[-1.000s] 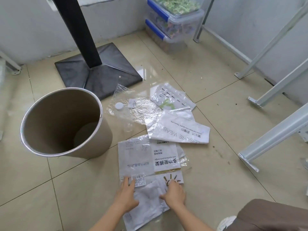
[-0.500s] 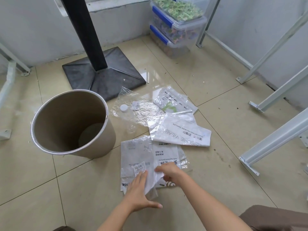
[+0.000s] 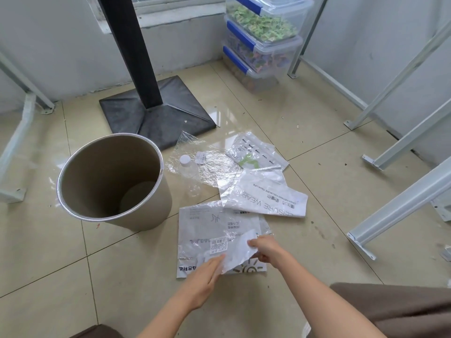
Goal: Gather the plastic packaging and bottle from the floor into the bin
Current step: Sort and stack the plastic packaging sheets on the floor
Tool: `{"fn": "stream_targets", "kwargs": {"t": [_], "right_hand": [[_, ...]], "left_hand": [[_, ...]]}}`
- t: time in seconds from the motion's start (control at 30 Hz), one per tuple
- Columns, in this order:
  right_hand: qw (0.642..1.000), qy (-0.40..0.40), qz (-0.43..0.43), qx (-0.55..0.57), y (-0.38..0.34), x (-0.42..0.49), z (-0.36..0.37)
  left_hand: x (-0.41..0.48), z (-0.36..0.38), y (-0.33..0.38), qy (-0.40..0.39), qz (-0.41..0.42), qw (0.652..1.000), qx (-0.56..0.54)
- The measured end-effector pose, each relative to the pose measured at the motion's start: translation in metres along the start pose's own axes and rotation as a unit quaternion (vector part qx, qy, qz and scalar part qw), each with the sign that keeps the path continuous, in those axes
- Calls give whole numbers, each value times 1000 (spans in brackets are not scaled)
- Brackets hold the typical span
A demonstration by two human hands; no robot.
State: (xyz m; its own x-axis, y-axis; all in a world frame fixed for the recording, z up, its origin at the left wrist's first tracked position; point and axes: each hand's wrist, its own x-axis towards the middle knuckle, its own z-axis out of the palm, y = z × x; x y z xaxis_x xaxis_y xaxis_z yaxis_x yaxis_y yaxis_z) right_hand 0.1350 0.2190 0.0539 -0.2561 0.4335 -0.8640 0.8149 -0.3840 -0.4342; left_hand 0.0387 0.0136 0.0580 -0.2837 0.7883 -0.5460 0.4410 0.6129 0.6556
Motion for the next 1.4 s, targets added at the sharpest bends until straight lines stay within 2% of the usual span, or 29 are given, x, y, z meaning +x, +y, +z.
{"fn": "stream_targets", "kwargs": {"t": [0.13,0.27,0.33,0.47,0.57,0.7,0.8,0.9,1.03,1.2,1.33,1.4], "right_hand": [[1000,16,-6,13,6,-8,-12],[993,6,-21,119,1,-13,-24],[990,11,-39,135,-1,-17,-31],[993,23,-60,99,-5,-26,-42],[995,30,-80,52,-8,-31,-46],[991,29,-128,-25,-10,-33,-42],[979,22,-173,-106,-12,-33,-34],[960,17,-213,-178,-13,-32,-27],[954,-15,-230,-193,-14,-39,-24],[943,-34,-251,-215,-13,-43,-20],[943,5,-275,-189,-18,-41,-22],[948,13,-271,-164,-22,-45,-24]], "left_hand": [[-8,0,30,62,65,996,25],[-10,7,66,6,148,987,54],[-9,9,75,-31,155,986,55],[-6,9,87,-82,86,993,-14],[-4,0,112,-106,19,982,-153],[9,-14,128,-99,-82,932,-339],[20,-20,128,-48,-165,871,-461],[25,-25,130,-16,-211,835,-509],[30,-29,124,4,-257,794,-551],[40,-26,106,25,-276,792,-544],[35,-27,97,27,-220,827,-517],[33,-27,94,38,-212,833,-510]]}}
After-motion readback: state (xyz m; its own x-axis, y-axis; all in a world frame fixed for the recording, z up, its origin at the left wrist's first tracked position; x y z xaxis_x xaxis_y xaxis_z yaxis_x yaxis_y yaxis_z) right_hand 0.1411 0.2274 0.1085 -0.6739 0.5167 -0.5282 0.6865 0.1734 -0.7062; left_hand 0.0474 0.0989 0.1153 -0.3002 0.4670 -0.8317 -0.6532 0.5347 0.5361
